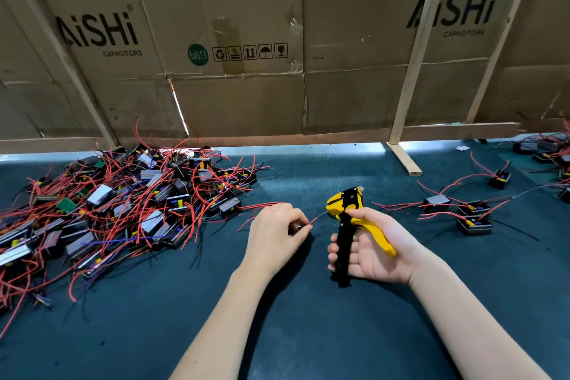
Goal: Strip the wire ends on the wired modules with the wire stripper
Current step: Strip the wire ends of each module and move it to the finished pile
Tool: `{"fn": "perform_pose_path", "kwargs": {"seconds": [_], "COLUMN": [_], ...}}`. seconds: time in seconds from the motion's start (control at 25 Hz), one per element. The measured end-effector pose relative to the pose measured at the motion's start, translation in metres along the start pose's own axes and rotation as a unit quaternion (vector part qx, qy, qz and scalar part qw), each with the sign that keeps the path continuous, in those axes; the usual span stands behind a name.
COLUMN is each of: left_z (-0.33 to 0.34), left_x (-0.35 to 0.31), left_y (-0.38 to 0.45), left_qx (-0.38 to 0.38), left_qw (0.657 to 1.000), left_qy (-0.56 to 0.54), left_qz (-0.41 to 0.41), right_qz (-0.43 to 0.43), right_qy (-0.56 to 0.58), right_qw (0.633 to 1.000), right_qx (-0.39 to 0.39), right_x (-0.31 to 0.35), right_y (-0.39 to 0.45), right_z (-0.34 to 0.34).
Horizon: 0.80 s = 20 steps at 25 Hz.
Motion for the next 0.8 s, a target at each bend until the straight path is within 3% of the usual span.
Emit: {"fn": "perform_pose_path", "kwargs": {"seconds": [0.36,0.56,0.8], "left_z": [-0.014,-0.006,-0.005], "left_x": [-0.004,-0.004,0.006], "left_y": [-0.001,-0.002,0.000], "left_qx": [-0.086,-0.051,-0.040], "left_qw": [0.991,0.994,0.998], "left_qy": [0.104,0.057,0.017], "left_qz": [0.026,0.072,0.038], "right_qz": [-0.001,-0.008,-0.012], "right_qy": [-0.004,-0.032,-0.050], "right_qw": [1.000,0.999,0.999], "right_qx": [0.000,-0.001,0.011], "right_x": [0.000,-0.001,0.000], "right_y": [-0.001,-0.001,-0.002], "right_z": [0.000,0.003,0.006]}}
Point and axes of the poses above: each hand's wrist, its own y-axis towards the middle knuckle, its own z-axis out of the palm, x = y × z, the point moved 8 cm from there along y, towards the middle knuckle, and after that the axes turned 13 degrees about -y, right-handed, at the moved point
